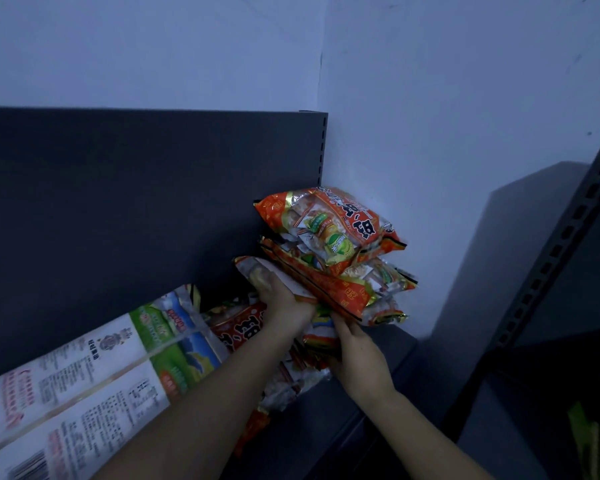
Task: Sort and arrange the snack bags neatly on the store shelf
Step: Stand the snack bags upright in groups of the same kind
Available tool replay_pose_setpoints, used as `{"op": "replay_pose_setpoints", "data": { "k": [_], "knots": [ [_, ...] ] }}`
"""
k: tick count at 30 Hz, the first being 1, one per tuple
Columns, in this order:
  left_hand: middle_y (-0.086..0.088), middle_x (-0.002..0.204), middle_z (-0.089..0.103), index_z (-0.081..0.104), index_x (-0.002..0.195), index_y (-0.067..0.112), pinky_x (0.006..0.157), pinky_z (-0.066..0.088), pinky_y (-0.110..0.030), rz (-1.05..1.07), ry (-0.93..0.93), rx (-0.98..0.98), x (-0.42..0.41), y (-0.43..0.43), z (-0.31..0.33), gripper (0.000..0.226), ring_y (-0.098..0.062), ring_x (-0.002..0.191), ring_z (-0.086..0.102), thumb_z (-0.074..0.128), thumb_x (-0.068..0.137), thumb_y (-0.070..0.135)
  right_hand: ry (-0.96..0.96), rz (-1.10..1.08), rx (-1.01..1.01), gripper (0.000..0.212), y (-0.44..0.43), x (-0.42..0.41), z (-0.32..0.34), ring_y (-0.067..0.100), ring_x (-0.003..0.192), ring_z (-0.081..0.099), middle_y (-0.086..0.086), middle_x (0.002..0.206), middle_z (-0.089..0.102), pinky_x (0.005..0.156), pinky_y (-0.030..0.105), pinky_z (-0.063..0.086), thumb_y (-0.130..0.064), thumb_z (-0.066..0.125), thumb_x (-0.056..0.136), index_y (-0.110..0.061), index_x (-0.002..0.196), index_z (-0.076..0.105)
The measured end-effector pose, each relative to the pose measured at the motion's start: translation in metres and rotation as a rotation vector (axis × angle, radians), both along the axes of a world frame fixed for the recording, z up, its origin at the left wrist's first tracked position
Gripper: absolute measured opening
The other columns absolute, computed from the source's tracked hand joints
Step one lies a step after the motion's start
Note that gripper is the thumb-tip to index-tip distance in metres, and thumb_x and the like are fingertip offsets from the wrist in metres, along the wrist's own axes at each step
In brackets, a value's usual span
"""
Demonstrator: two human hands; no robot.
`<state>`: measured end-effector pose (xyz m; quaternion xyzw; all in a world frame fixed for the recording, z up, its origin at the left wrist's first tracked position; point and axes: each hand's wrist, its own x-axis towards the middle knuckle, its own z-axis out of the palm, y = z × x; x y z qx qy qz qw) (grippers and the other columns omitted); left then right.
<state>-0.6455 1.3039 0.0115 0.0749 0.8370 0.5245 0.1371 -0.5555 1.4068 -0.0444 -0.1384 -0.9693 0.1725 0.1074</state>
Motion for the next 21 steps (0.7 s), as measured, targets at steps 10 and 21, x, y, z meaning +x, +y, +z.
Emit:
{"op": "replay_pose_setpoints", "data": {
  "k": [10, 21],
  "knots": [
    [0.007, 0.078, 0.032, 0.039, 0.106, 0.023, 0.059, 0.036, -0.03, -0.129, 0.056, 0.124, 0.003, -0.08, 0.053, 0.038, -0.005, 0.066, 0.036, 0.055, 0.084, -0.003, 0.116, 0.22, -0.164, 0.098, -0.038, 0.013, 0.031, 0.013, 0.135, 0.033, -0.008, 0.15, 0.029, 0.1, 0.03, 0.042, -0.036, 0.073, 0.075, -0.029, 0.15, 0.009],
    [0.028, 0.131, 0.05, 0.026, 0.143, 0.036, 0.086, 0.05, -0.016, -0.155, 0.331, 0.472, 0.071, -0.282, 0.082, 0.088, 0.006, 0.118, 0.052, 0.056, 0.08, -0.018, 0.015, 0.624, -0.797, 0.115, -0.134, 0.024, 0.071, -0.011, 0.115, 0.051, -0.024, 0.13, 0.039, 0.086, 0.012, 0.047, -0.009, 0.082, 0.068, -0.05, 0.136, -0.001]
  ]
}}
